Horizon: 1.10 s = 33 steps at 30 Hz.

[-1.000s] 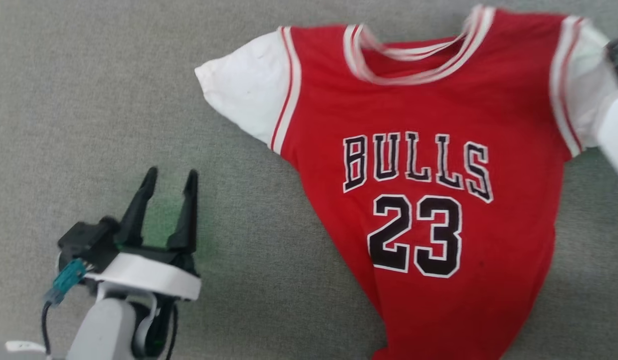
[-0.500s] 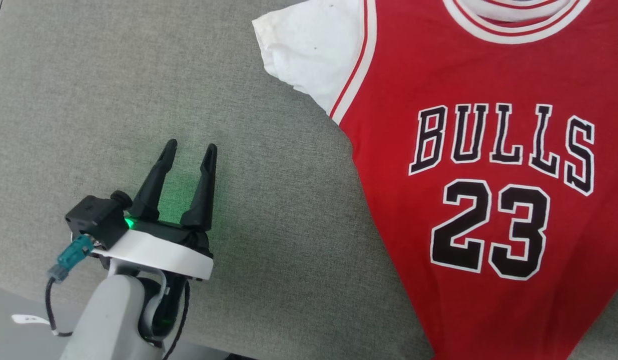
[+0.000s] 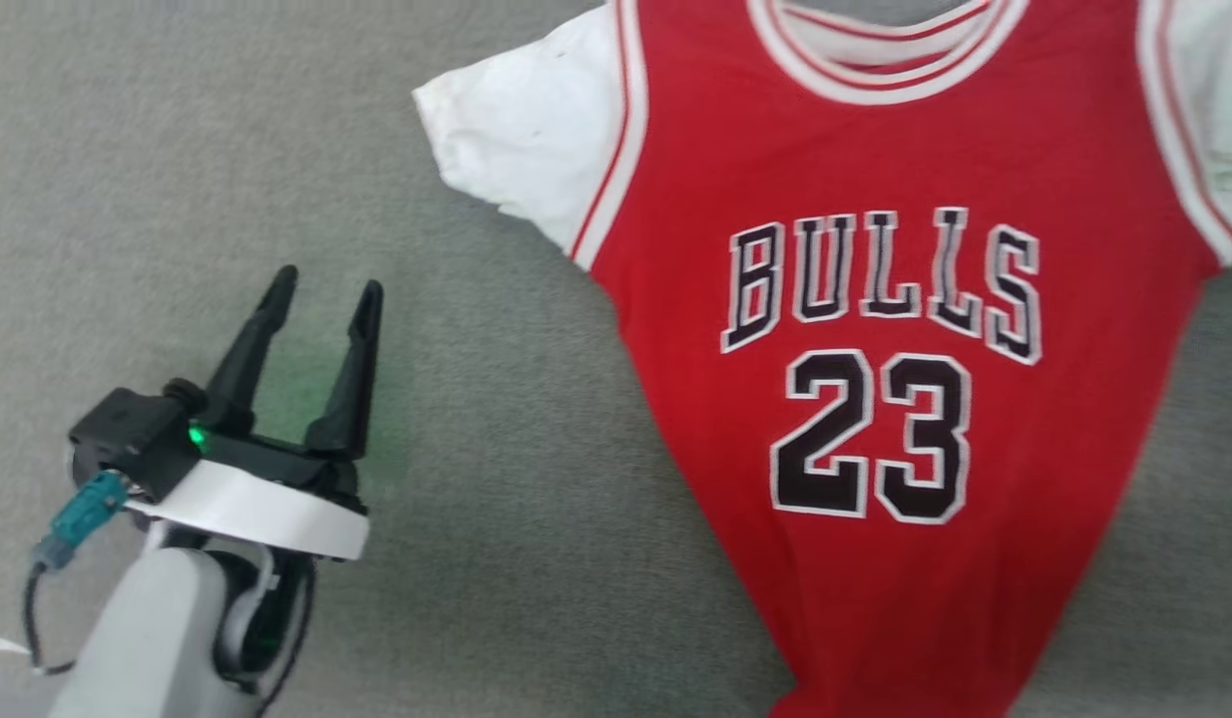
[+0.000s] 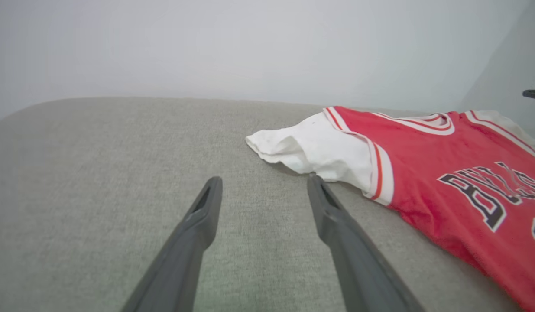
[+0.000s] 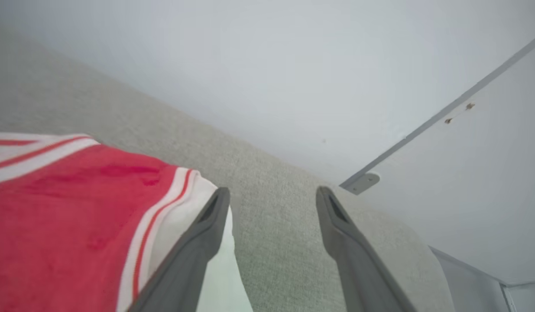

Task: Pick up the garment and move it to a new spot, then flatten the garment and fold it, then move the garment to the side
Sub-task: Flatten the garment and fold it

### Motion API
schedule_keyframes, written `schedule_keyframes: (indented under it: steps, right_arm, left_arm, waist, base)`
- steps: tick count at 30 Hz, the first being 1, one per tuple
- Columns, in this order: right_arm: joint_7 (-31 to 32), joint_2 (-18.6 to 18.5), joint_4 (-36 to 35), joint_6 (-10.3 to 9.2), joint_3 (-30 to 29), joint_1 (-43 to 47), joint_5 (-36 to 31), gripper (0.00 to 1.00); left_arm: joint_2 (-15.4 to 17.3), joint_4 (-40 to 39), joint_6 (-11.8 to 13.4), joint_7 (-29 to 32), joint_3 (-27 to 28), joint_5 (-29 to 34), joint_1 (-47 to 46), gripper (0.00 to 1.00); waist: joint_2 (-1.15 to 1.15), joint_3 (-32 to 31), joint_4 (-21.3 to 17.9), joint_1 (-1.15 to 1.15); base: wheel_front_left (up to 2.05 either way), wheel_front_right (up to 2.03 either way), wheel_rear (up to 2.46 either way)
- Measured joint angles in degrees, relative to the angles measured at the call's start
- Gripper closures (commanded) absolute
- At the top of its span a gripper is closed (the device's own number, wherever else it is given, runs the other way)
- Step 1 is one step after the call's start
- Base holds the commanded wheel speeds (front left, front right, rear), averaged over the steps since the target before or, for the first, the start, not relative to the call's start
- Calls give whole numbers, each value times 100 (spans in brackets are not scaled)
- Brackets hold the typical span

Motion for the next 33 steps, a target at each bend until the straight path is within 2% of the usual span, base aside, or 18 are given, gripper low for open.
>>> schedule_keyframes:
  steps: [4, 9, 13, 16, 19, 24, 29, 33]
  right_arm:
    - [-615, 287, -650, 0, -79, 576, 222, 0]
    - [-1266, 959, -1556, 0, -159, 1609, 365, 0]
    - [-1569, 1477, -2054, -1, -51, 2397, 309, 0]
    - [-1764, 1866, -2371, 0, 10, 2731, 302, 0]
    - [-1929, 2101, -2598, 0, 82, 2976, 275, 0]
    - [-2078, 2305, -2850, 0, 240, 3276, 240, 0]
    - [-2134, 2390, -3000, 0, 366, 3375, 202, 0]
    - [-2150, 2419, -3104, 0, 492, 3400, 160, 0]
  left_arm:
    - [486, -132, 0, 0, -29, 52, -13, 0]
    - [1460, -348, -1, 0, -240, -109, -321, 0]
    - [2430, -361, -1, 19, -724, -528, -866, 0]
    - [3148, -294, -4, 331, -1230, -953, -1374, 0]
    - [3717, -187, -4, 801, -1883, -1415, -1957, 0]
    - [4283, -53, -4, 1933, -2988, -2633, -2898, 0]
    - [4644, 163, -4, 3051, -3799, -3637, -3728, 0]
    - [4865, 427, -4, 3620, -4243, -3940, -4300, 0]
  waist:
    - [0, -191, -289, 0]
    - [0, -382, -745, 0]
    - [0, -474, -1139, 0]
    - [0, -505, -1433, 0]
    - [0, -493, -1718, 0]
    - [0, -394, -2136, 0]
    - [0, -206, -2460, 0]
    - [0, 20, -2642, 0]
  base:
    - [0, 0, 0]
    - [0, 0, 0]
    - [0, 0, 0]
    - [0, 0, 0]
    - [0, 0, 0]
    - [0, 0, 0]
    - [0, 0, 0]
    - [0, 0, 0]
